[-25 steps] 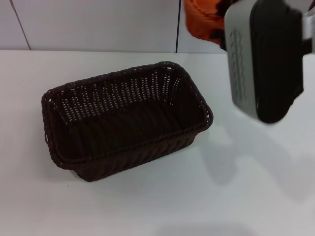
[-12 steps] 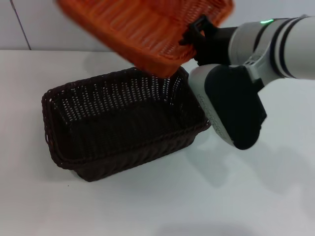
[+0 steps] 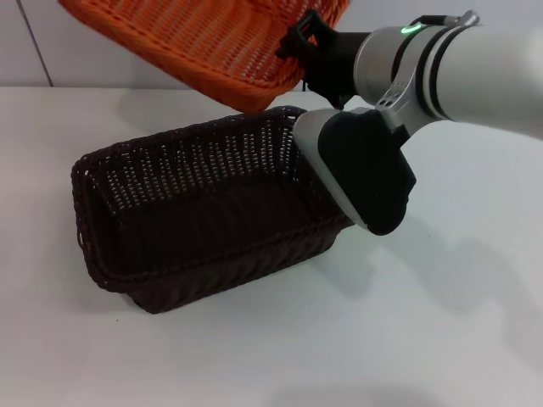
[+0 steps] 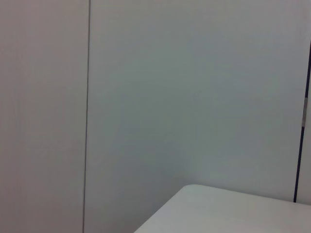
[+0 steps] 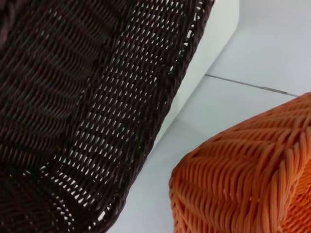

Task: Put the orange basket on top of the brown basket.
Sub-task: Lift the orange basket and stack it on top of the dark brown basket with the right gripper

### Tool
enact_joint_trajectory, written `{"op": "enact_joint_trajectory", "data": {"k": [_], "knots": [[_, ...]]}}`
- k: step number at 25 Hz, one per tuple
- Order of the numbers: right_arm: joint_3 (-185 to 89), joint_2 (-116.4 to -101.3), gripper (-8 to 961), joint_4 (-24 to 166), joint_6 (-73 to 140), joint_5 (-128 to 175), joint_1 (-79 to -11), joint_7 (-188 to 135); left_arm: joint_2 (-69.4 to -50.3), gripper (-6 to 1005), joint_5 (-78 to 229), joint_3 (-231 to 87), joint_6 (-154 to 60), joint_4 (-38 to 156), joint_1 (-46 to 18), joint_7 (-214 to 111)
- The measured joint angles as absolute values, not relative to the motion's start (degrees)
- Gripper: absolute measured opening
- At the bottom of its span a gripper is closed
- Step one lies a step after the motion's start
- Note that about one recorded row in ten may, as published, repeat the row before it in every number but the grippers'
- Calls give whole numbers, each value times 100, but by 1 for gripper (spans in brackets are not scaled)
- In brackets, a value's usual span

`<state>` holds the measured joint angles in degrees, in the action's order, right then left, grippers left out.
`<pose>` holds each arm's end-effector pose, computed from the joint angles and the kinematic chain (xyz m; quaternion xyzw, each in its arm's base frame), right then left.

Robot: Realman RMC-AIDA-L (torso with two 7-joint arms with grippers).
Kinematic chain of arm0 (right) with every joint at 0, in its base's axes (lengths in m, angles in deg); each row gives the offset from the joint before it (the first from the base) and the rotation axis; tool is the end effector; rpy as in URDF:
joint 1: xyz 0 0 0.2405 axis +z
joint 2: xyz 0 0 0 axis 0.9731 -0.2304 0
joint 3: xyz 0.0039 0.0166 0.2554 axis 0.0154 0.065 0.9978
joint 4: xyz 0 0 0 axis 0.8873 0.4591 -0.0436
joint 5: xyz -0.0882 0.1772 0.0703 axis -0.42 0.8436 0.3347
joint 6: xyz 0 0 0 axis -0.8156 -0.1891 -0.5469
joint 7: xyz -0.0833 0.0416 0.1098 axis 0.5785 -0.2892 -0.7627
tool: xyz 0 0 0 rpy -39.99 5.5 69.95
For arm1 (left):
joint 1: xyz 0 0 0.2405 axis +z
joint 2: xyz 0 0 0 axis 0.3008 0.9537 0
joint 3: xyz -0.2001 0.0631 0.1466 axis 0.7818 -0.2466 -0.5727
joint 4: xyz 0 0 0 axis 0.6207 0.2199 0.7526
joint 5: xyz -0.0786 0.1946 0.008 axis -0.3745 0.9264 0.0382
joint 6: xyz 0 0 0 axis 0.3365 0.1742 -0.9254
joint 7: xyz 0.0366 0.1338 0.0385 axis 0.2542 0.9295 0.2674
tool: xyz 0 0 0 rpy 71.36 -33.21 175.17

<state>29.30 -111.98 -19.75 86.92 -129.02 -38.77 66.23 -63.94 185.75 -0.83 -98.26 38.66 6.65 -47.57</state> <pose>0.0466 0.3924 -0.0339 -0.7294 -0.5431 -0.2591 0.3254 -0.4143 0.2649 0.0246 -0.5191 -0.3624 -0.2024 0.7471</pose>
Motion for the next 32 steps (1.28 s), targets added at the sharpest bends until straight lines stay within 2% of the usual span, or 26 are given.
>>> {"op": "enact_joint_trajectory", "data": {"k": [6,8,15,25,32], "knots": [[3167,-11353,211,-1840,8493,-12662,-3916,6729,-6395,795,18550,-99,-9722,3866,661,-4757],[3226,-11358,211,-1839,8475,-12528,-3909,6751,-6394,795,18551,-100,-9703,3869,661,-4757],[3738,-11363,209,-1945,8693,-11164,-3782,6920,-6385,795,18553,-111,-9593,3915,584,-4757],[4206,-11352,202,-2245,10726,-10705,-3392,7569,-6360,795,18560,-118,-9499,3934,631,-4757],[4598,-11254,202,-2444,11628,-10684,-3050,8014,-6368,795,18556,-94,-9379,3953,654,-4757]]}}
